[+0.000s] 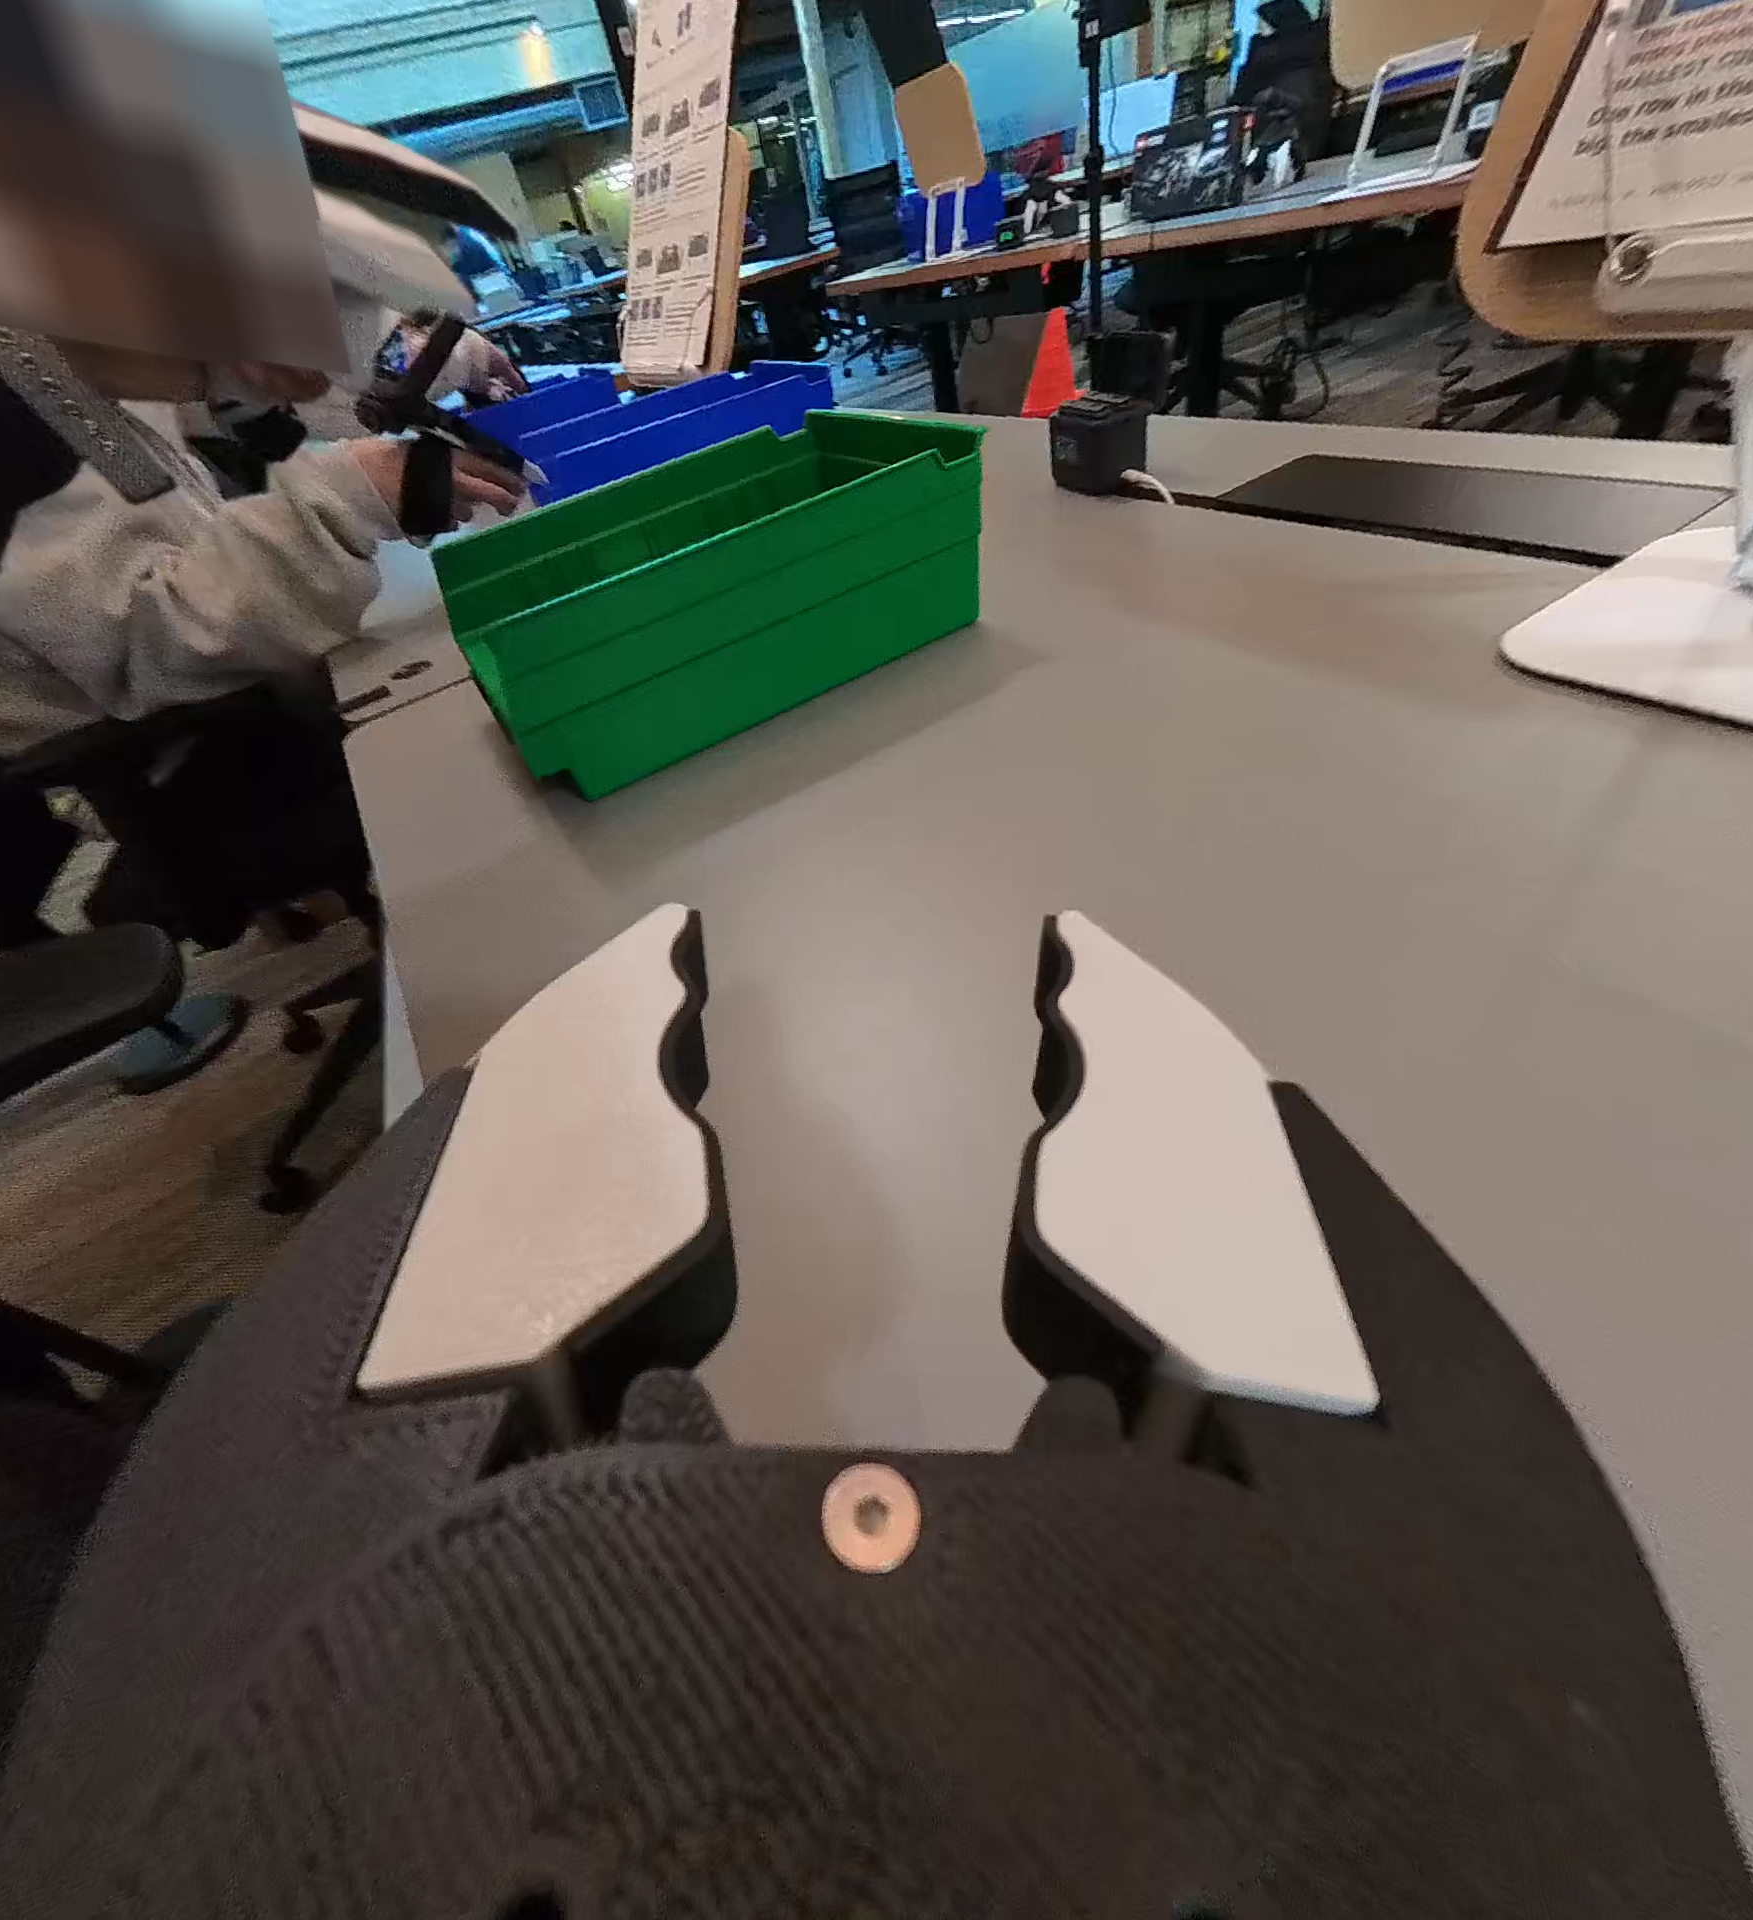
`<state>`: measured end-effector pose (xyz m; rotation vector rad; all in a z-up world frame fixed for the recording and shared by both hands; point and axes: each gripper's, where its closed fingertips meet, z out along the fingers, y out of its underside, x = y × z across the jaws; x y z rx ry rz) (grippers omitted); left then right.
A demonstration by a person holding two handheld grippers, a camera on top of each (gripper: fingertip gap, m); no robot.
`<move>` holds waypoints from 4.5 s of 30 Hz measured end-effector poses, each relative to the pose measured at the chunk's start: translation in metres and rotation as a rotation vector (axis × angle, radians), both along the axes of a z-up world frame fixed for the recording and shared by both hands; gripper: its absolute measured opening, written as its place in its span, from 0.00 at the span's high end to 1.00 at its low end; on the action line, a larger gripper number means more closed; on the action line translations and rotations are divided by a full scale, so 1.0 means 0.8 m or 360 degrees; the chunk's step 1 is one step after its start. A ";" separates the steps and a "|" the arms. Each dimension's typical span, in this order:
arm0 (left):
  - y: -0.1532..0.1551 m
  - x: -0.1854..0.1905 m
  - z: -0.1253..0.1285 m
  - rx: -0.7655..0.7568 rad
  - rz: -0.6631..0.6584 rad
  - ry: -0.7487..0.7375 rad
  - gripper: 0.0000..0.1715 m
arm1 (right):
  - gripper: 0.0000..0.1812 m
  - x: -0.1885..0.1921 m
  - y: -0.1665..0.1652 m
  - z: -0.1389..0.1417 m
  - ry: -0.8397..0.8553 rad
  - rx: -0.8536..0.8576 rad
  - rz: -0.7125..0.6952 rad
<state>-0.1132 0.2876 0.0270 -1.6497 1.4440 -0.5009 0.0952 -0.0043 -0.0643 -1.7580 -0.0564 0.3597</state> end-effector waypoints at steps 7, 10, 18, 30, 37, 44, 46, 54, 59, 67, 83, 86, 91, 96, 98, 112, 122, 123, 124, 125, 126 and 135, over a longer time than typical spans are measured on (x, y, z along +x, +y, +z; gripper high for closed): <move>0.052 -0.023 -0.114 0.0148 -0.0337 0.1029 0.50 | 0.67 0.007 0.015 0.006 0.0161 0.0013 0.0028; 0.073 -0.030 -0.158 0.0118 -0.0400 0.1326 0.49 | 0.67 0.012 0.017 0.001 0.0179 -0.0005 0.0011; 0.122 -0.071 -0.209 0.0293 -0.0596 0.1966 0.49 | 0.69 0.024 0.014 -0.012 0.0149 -0.0044 -0.0048; 0.131 -0.032 -0.158 0.0203 -0.0497 0.1614 0.62 | 0.73 0.053 -0.013 -0.024 0.0076 -0.0097 -0.0193; -0.015 0.121 0.035 -0.0266 -0.0492 0.0127 0.63 | 0.72 0.060 -0.027 0.003 0.0254 0.0033 -0.0181; -0.256 0.222 -0.006 -0.1052 -0.0715 -0.0362 0.63 | 0.64 0.056 -0.059 0.066 0.0473 0.0360 0.0021; -0.299 0.247 -0.047 -0.1253 -0.0758 -0.0416 0.63 | 0.63 0.070 -0.061 0.058 0.0515 0.0340 -0.0002; -0.389 0.284 -0.144 -0.1760 -0.0886 -0.0383 0.63 | 0.64 0.091 -0.064 0.036 0.0910 0.0218 0.0066; -0.400 0.271 -0.150 -0.1432 -0.1088 -0.0201 0.63 | 0.63 0.076 -0.058 0.021 0.0868 0.0100 0.0144; -0.400 0.272 -0.133 -0.1514 -0.1128 -0.0365 0.63 | 0.65 0.050 -0.056 0.007 0.0512 0.0011 0.0182; -0.397 0.282 -0.158 -0.1290 -0.1084 -0.0290 0.63 | 0.64 0.052 -0.054 -0.001 0.0590 -0.0041 0.0142; -0.377 0.293 -0.160 -0.0843 -0.0942 -0.0360 0.63 | 0.62 0.060 -0.052 -0.004 0.0683 -0.0066 0.0100; -0.351 0.300 -0.152 0.0020 -0.0727 -0.0372 0.64 | 0.61 0.072 -0.049 -0.016 0.0586 -0.0120 -0.0050; -0.387 0.304 -0.162 0.0285 -0.0866 -0.0297 0.64 | 0.65 0.077 -0.047 -0.024 0.0462 -0.0162 -0.0137; -0.396 0.305 -0.166 0.0370 -0.0897 -0.0266 0.64 | 0.63 0.067 -0.048 -0.029 0.0524 -0.0215 -0.0066; -0.410 0.306 -0.173 0.0648 -0.0940 -0.0232 0.64 | 0.69 0.048 -0.050 -0.054 0.0636 -0.0461 0.0011; -0.400 0.311 -0.154 0.0503 -0.0796 -0.0420 0.50 | 0.69 0.069 -0.054 -0.029 0.0918 -0.0308 0.0005; -0.399 0.311 -0.154 0.0487 -0.0796 -0.0422 0.50 | 0.69 0.070 -0.054 -0.028 0.0894 -0.0303 -0.0001; -0.399 0.311 -0.154 0.0471 -0.0792 -0.0421 0.49 | 0.69 0.070 -0.054 -0.027 0.0869 -0.0299 -0.0005; -0.399 0.311 -0.155 0.0451 -0.0792 -0.0418 0.49 | 0.69 0.070 -0.054 -0.025 0.0843 -0.0292 -0.0011; -0.398 0.311 -0.156 0.0428 -0.0792 -0.0414 0.49 | 0.69 0.070 -0.055 -0.024 0.0821 -0.0286 -0.0016; -0.393 0.312 -0.153 0.0110 -0.0751 -0.0465 0.50 | 0.69 0.088 -0.063 0.009 0.0796 -0.0163 -0.0078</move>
